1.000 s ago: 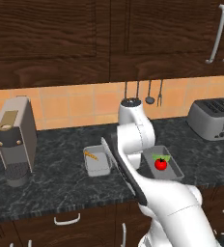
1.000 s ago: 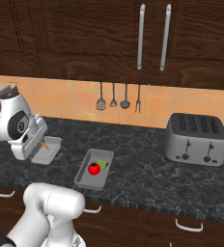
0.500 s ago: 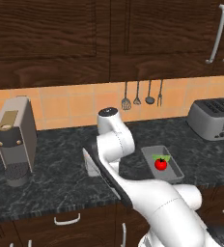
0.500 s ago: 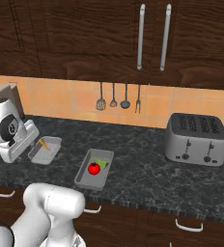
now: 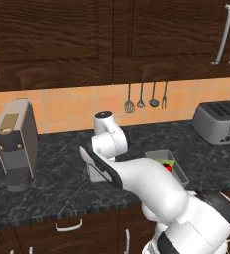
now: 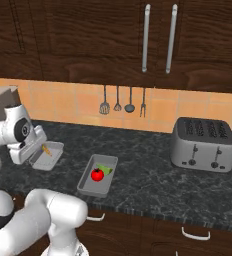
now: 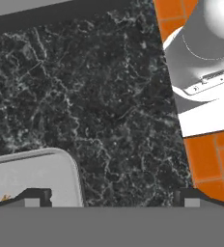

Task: Take the meat container that has the shrimp and place it on the second highest rack of the freezer. Then take the vegetable container that has the tomato and lemon wedge and place it on the highest rack of the freezer.

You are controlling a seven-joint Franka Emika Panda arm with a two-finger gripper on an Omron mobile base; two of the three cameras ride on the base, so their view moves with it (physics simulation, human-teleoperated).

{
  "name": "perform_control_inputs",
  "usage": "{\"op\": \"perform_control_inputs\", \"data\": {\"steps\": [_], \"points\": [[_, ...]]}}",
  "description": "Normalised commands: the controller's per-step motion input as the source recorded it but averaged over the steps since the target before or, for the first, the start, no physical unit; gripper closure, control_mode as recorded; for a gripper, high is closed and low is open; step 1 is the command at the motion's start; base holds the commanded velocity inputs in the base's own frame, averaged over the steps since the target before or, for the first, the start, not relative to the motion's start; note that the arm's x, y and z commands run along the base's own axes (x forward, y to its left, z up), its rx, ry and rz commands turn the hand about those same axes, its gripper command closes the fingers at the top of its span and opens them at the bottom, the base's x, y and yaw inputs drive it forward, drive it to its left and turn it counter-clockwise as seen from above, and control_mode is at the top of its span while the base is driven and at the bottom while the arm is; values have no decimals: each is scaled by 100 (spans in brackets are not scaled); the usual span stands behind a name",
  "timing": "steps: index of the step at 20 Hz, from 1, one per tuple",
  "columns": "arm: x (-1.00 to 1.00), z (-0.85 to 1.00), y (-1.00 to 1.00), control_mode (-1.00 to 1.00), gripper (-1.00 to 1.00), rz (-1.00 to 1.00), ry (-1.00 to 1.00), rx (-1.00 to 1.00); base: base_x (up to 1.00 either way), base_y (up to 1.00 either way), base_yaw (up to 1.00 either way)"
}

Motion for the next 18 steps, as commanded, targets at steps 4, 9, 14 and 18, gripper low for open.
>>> {"op": "perform_control_inputs", "data": {"steps": [4,9,14,18], "points": [[73,-25,12,-100,-100,0,4,0,0,0,0],[25,-53,11,-100,-100,0,1,0,0,0,0],[7,-69,6,-100,-100,0,3,0,0,0,0],[0,-73,0,-100,-100,0,0,0,0,0,0]]}}
